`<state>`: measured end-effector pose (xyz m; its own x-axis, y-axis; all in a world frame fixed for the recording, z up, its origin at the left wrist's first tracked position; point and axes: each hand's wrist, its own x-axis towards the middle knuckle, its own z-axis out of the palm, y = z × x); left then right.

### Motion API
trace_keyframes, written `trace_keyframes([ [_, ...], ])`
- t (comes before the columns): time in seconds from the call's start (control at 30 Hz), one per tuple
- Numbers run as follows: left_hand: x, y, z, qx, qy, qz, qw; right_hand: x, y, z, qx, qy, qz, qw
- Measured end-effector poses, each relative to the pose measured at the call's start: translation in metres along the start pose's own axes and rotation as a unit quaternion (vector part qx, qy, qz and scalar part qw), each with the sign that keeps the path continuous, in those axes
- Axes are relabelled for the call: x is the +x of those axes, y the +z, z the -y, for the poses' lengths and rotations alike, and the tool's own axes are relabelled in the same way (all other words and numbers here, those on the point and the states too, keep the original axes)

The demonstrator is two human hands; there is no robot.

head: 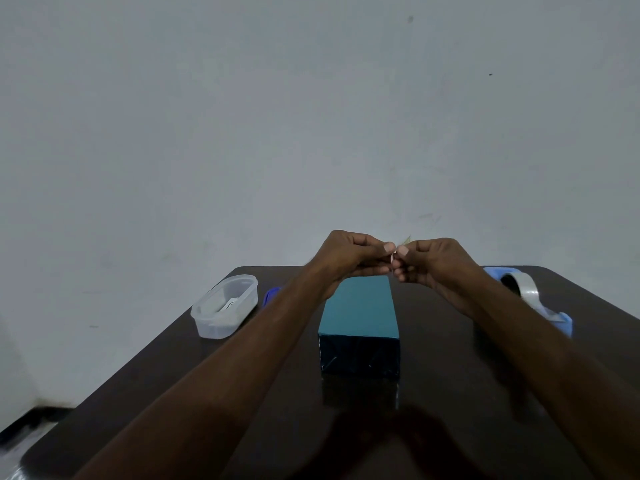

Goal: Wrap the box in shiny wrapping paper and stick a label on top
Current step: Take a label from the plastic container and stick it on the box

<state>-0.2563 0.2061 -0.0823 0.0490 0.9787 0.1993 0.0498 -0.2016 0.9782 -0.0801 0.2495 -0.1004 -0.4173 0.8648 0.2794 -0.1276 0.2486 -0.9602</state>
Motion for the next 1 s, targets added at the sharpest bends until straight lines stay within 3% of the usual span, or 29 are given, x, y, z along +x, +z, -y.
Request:
trace_keyframes([
  [0.33, -0.002, 0.004, -0.005, 0.007, -0.012, -0.016, 1.0, -0.003, 0.002, 0.006, -0.01, 0.022, -0.019, 1.0],
  [0.5, 0.0, 0.005, -0.001, 0.059, 0.015, -0.029, 0.998, -0.005, 0.007, 0.009, -0.002, 0.041, -0.04, 0.998],
  [0.8, -0.001, 0.0, -0.001, 0.11, 0.031, -0.046, 0.992, -0.004, 0.01, 0.01, -0.002, 0.042, -0.016, 0.999],
  [1.0, -0.003, -0.034, -0.002, 0.192, -0.004, -0.134, 0.972, -0.008, 0.007, 0.011, 0.045, 0.075, -0.016, 0.996],
])
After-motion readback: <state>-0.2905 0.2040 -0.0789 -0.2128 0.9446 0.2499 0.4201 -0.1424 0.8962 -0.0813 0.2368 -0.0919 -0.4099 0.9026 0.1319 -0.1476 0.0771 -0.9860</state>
